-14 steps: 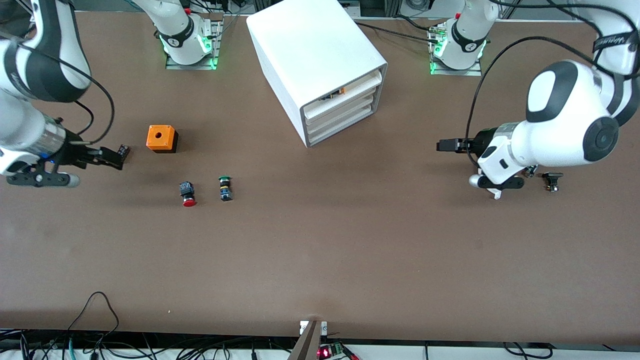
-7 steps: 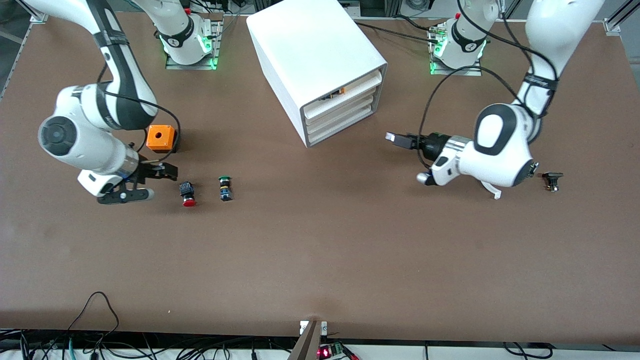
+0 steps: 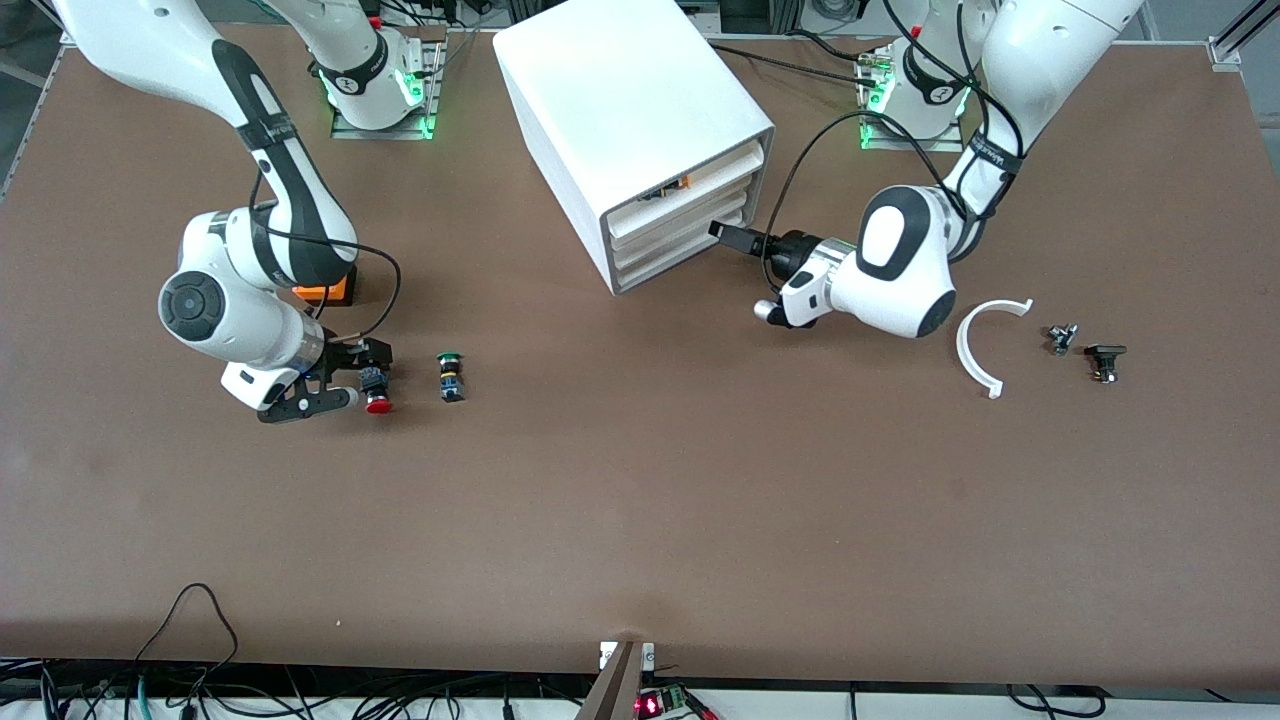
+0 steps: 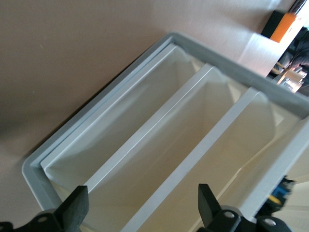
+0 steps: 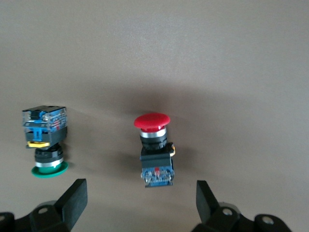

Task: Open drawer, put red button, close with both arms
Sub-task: 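Pull the drawer open with the left gripper while the right gripper grasps the red button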

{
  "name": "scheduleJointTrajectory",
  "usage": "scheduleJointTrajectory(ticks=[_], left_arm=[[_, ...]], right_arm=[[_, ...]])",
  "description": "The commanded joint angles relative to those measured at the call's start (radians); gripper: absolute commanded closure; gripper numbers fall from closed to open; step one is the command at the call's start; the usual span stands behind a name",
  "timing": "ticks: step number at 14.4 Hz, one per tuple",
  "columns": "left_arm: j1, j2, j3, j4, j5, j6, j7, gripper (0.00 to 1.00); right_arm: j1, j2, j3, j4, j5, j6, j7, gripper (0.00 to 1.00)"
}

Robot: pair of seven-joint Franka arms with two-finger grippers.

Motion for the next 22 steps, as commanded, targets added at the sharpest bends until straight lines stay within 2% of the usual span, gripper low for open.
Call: scheduleJointTrajectory(ticks=[1,6,8,10,12,13,14,15,16,17,19,22], left_arm=[[0.008,-0.003,-0.017,-0.047,-0.032,0.013,0.045,0.00],[0.008,-0.003,-0.050,-0.093,-0.059,0.013,0.074,0.02],[0.008,-0.004,-0.054,-0.099,-0.062,0.013,0.067,0.08],[0.008,-0.003,-0.056,-0.104,-0.088,0.014,0.063,0.17],[0.008,-0.003,-0.073,-0.105,-0.090,0.016,0.063,0.38],[0.008,-0.003,-0.073,-0.105,-0.090,0.020,0.065,0.58],[0.008,-0.003,-0.073,-0.105,-0.088,0.020,0.065,0.88],[0.011,-0.003,-0.071,-0.104,-0.085,0.020,0.063,1.00],[0.023,-0.006,-0.070,-0.100,-0.075,0.022,0.062,1.00],[0.043,-0.007,-0.062,-0.097,-0.071,0.023,0.062,1.00],[0.110,-0.021,-0.035,-0.085,-0.067,0.035,0.070,1.00],[0.155,-0.024,-0.008,-0.016,0.011,0.039,0.070,1.00]], right_arm=[[-0.007,0.016,0.005,-0.019,0.000,0.051,-0.031,0.00],[-0.016,0.067,0.004,-0.031,0.000,0.109,-0.056,0.00],[-0.019,0.087,0.002,-0.031,0.000,0.132,-0.056,0.00],[-0.022,0.104,0.001,-0.031,0.000,0.146,-0.056,0.00],[-0.025,0.107,0.001,-0.031,0.000,0.148,-0.056,0.03],[-0.025,0.107,0.001,-0.031,0.000,0.145,-0.057,0.15],[-0.025,0.104,0.001,-0.028,0.000,0.142,-0.065,0.36],[-0.025,0.104,0.001,-0.022,-0.002,0.143,-0.071,0.51],[-0.025,0.102,0.001,-0.017,-0.002,0.142,-0.069,0.64],[-0.025,0.101,0.002,-0.011,-0.002,0.139,-0.071,0.73],[-0.025,0.102,0.004,-0.003,0.000,0.138,-0.071,0.79],[-0.025,0.093,0.004,0.024,0.000,0.138,-0.074,0.80]])
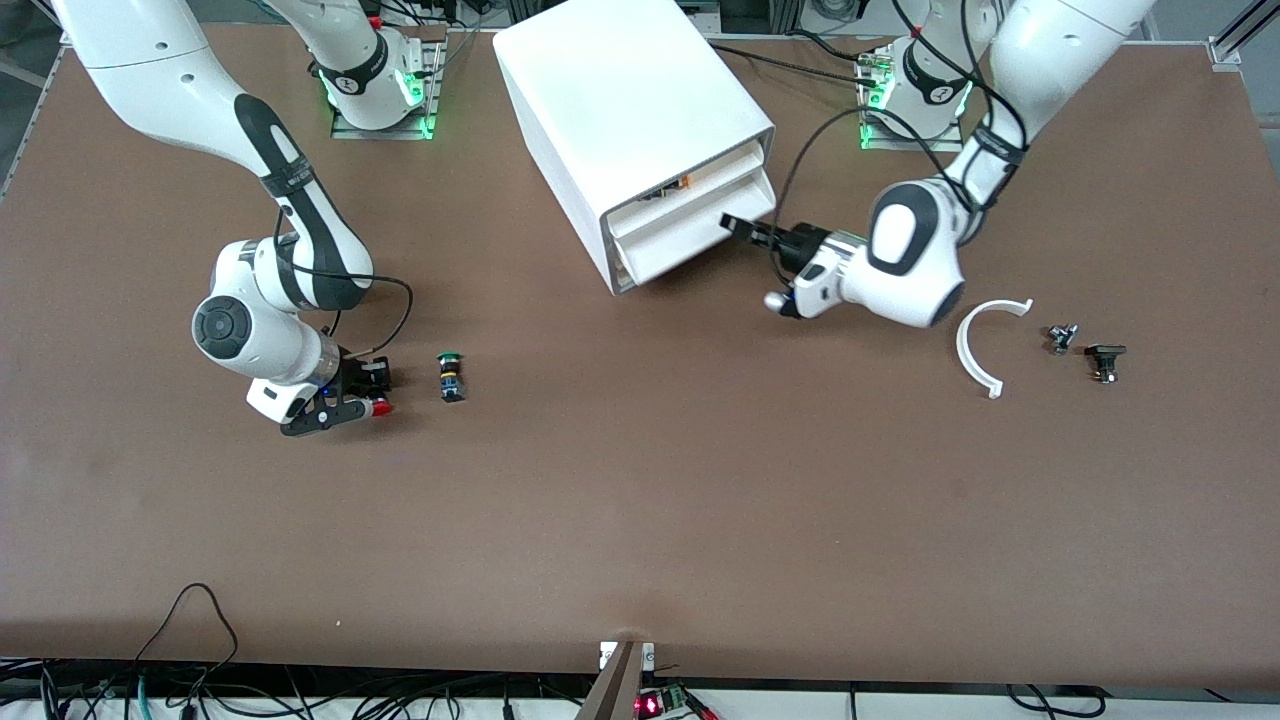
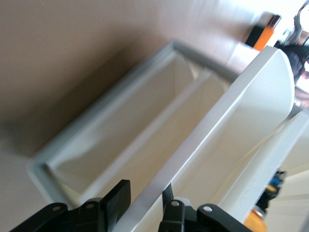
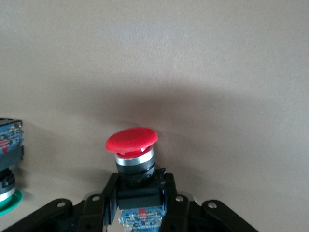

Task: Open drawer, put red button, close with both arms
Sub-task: 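Pull the drawer open with the left gripper while the right gripper grasps the red button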

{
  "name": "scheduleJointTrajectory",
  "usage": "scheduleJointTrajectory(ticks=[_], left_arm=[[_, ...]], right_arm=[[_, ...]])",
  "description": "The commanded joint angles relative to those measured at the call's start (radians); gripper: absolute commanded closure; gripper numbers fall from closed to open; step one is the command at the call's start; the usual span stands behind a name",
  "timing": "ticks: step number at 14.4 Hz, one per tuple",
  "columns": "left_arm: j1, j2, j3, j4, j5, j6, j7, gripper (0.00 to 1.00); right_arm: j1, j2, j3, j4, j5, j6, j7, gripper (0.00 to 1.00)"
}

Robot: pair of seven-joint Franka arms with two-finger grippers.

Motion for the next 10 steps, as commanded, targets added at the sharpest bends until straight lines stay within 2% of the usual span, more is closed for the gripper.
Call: scheduleJointTrajectory(ticks=[1,3,4,5,8,10], left_arm=[[0.020,-0.016,0.039,0.052,0.065,0.026,-0.011,1.00],[0.029,-0.017,0.051,0.057,0.067,0.026,-0.019,1.00],[0.037,-0.019,0.053,0.057,0.065,0.027,-0.020,0.79],[0.043,-0.025,0.053,0.056,0.065,0.035,-0.013,0.01],[0.052,-0.074,0.051,0.057,0.067,0.104,-0.010,0.00],[0.118,-0.137,0.051,0.062,0.112,0.133,-0.010,0.00]], right_arm=[[-0.011,-0.017,0.010,0.043,0.000,-0.005,-0.020,0.82],[-0.009,-0.030,0.010,0.095,0.000,-0.026,-0.020,0.82],[-0.008,-0.033,0.010,0.129,0.003,-0.043,-0.019,0.82],[-0.006,-0.037,0.010,0.158,0.004,-0.050,-0.020,0.82],[0.011,-0.040,0.019,0.257,0.003,-0.054,-0.063,0.82],[0.041,-0.040,0.019,0.331,0.003,-0.072,-0.121,0.82]])
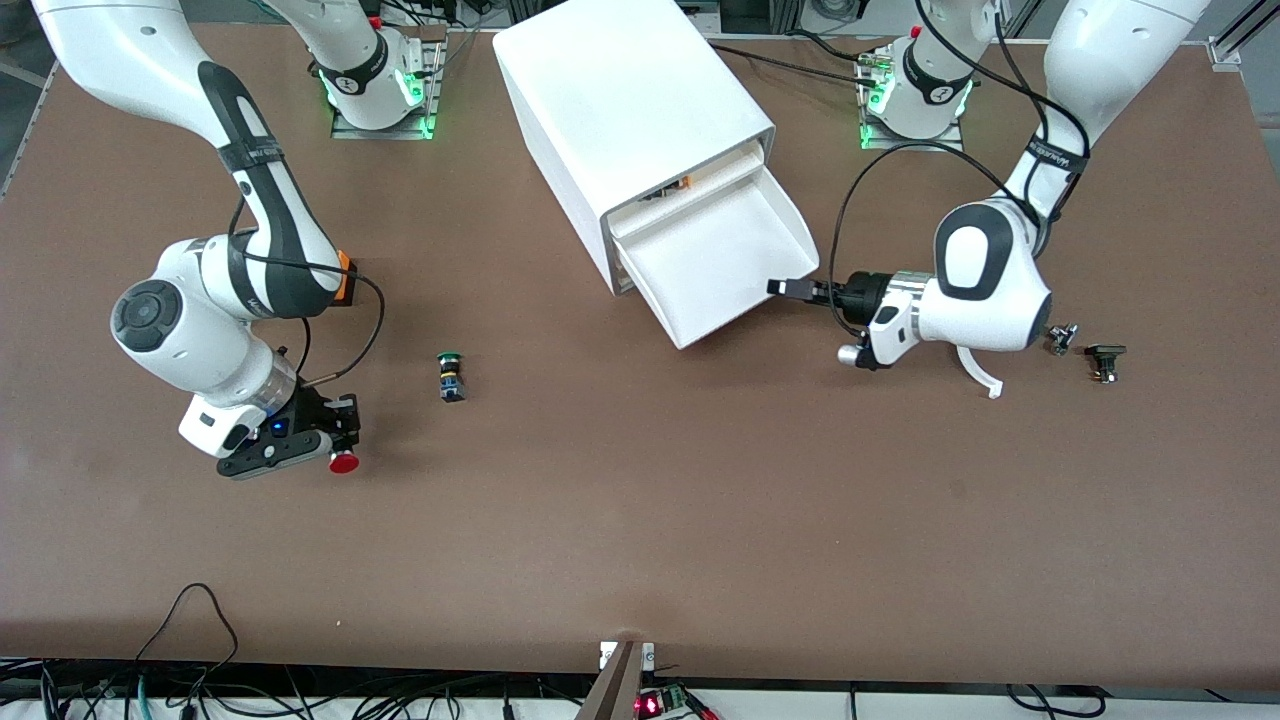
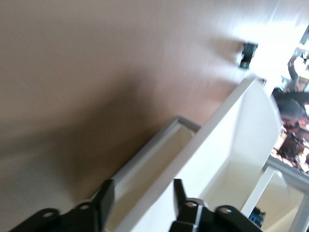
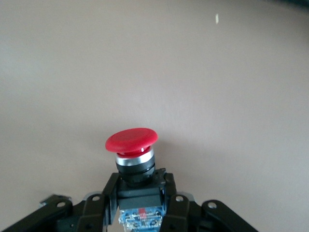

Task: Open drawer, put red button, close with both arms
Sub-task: 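Pull the drawer open with the left gripper while the right gripper grasps the red button, then lift the red button with the right gripper while the left gripper withdraws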

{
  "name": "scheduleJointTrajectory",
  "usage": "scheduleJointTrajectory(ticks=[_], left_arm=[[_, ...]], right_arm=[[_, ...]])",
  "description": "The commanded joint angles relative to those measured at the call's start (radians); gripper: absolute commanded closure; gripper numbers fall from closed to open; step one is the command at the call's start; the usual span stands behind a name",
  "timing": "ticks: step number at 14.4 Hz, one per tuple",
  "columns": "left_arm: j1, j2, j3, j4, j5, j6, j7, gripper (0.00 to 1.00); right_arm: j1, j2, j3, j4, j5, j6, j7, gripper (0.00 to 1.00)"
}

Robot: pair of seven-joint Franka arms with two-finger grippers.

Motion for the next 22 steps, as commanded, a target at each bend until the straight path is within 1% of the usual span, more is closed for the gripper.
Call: scheduleJointTrajectory(ticks=[1,3,4,6,7,8,9,10,11,12,13,14,17,18,20,21,22], left_arm=[[0.062,-0.120,0.003,-0.009,0.075,0.049,-0.021,0.00],[0.083,-0.202,0.005,-0.012,0.086,0.051,-0.023,0.00],[0.091,-0.261,0.006,-0.015,0.103,0.045,-0.023,0.00],[0.094,-0.361,0.055,-0.003,0.218,0.043,-0.023,0.00],[0.094,-0.404,0.063,0.013,0.293,0.025,-0.023,0.00],[0.094,-0.427,0.098,0.058,0.381,-0.086,-0.026,0.00],[0.093,-0.432,0.133,0.126,0.454,-0.209,-0.034,0.00],[0.088,-0.443,0.152,0.173,0.508,-0.277,-0.031,0.00],[0.080,-0.453,0.170,0.232,0.592,-0.341,-0.031,0.00],[0.067,-0.454,0.172,0.284,0.671,-0.398,-0.028,0.00],[0.042,-0.454,0.172,0.324,0.754,-0.414,-0.034,0.00],[0.027,-0.454,0.170,0.333,0.811,-0.412,-0.035,0.00],[0.025,-0.454,0.172,0.333,0.905,-0.405,-0.038,0.00],[0.025,-0.455,0.172,0.333,0.916,-0.406,-0.041,0.00],[0.024,-0.461,0.170,0.335,0.907,-0.400,-0.044,0.00],[0.019,-0.461,0.169,0.338,0.904,-0.388,-0.052,0.00],[0.019,-0.461,0.169,0.336,0.904,-0.364,-0.083,0.00]], right_arm=[[0.047,0.002,0.005,0.120,0.003,-0.079,-0.091,0.82],[0.107,0.002,0.005,0.204,-0.017,-0.154,-0.122,0.82],[0.145,0.002,0.005,0.232,-0.029,-0.187,-0.127,0.82],[0.211,0.000,0.005,0.289,-0.032,-0.259,-0.127,0.82],[0.243,-0.003,0.005,0.330,-0.032,-0.314,-0.133,0.82],[0.276,0.000,0.005,0.376,-0.034,-0.363,-0.144,0.82],[0.300,0.008,0.005,0.415,-0.035,-0.389,-0.159,0.82],[0.320,0.008,0.005,0.427,-0.034,-0.392,-0.186,0.82],[0.343,0.008,0.006,0.430,-0.034,-0.392,-0.240,0.82],[0.369,0.011,0.013,0.439,-0.034,-0.392,-0.307,0.82],[0.385,0.018,0.031,0.444,-0.034,-0.391,-0.361,0.82],[0.409,0.019,0.037,0.444,-0.034,-0.389,-0.395,0.82],[0.487,0.019,0.046,0.444,-0.058,-0.394,-0.453,0.82],[0.503,0.019,0.068,0.444,-0.095,-0.405,-0.464,0.82],[0.503,0.019,0.167,0.449,-0.198,-0.455,-0.464,0.82],[0.506,0.019,0.196,0.449,-0.239,-0.474,-0.464,0.82],[0.511,0.020,0.215,0.449,-0.258,-0.509,-0.466,0.82]])
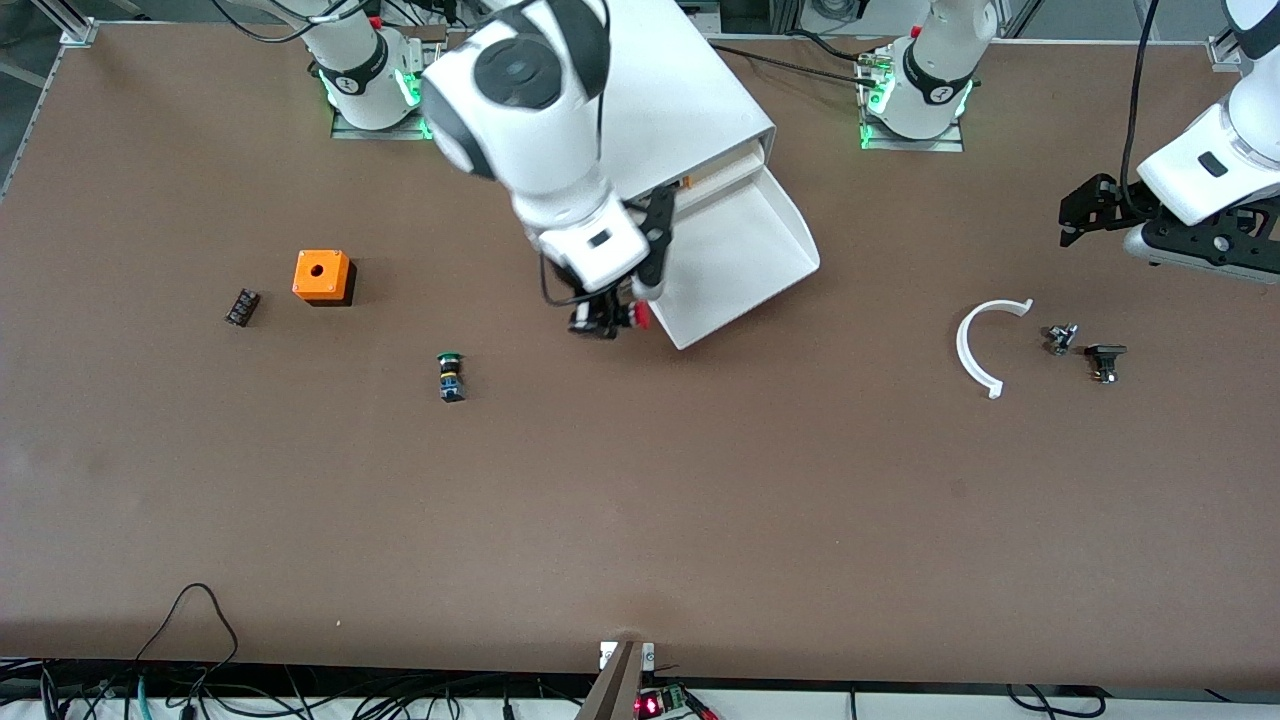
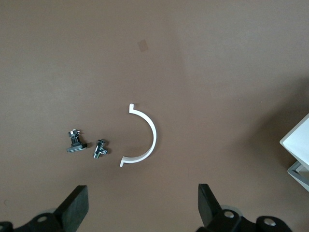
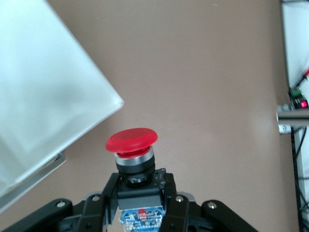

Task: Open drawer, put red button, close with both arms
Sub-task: 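Lower the red button into the open drawer with the right gripper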

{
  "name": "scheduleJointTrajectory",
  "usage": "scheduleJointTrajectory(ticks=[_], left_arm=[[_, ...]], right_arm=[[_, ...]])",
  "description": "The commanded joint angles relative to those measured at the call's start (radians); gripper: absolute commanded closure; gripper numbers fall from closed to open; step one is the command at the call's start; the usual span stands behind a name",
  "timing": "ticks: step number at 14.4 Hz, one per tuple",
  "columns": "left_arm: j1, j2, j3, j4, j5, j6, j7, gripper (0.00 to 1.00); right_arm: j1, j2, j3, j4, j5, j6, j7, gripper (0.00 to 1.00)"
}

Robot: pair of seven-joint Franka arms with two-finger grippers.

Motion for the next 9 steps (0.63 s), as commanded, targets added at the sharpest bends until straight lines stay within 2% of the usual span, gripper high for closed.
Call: scheduleJointTrajectory(ticks=[1,5,9], left_arm=[[-0.013,0.009,0.001,0.025,0.023,0.039,-0.083,0.00],[-0.017,-0.004,0.000,0.064,0.023,0.025,-0.132,0.00],[-0.036,-0.004,0.003,0.070,0.031,0.000,-0.140,0.00]], right_arm=[[0.013,0.014,0.054,0.038,-0.057,-0.091,-0.037,0.82],[0.042,0.061,0.055,0.049,-0.074,-0.041,-0.200,0.82],[0.093,0.095,0.055,0.062,-0.075,0.029,-0.210,0.82]])
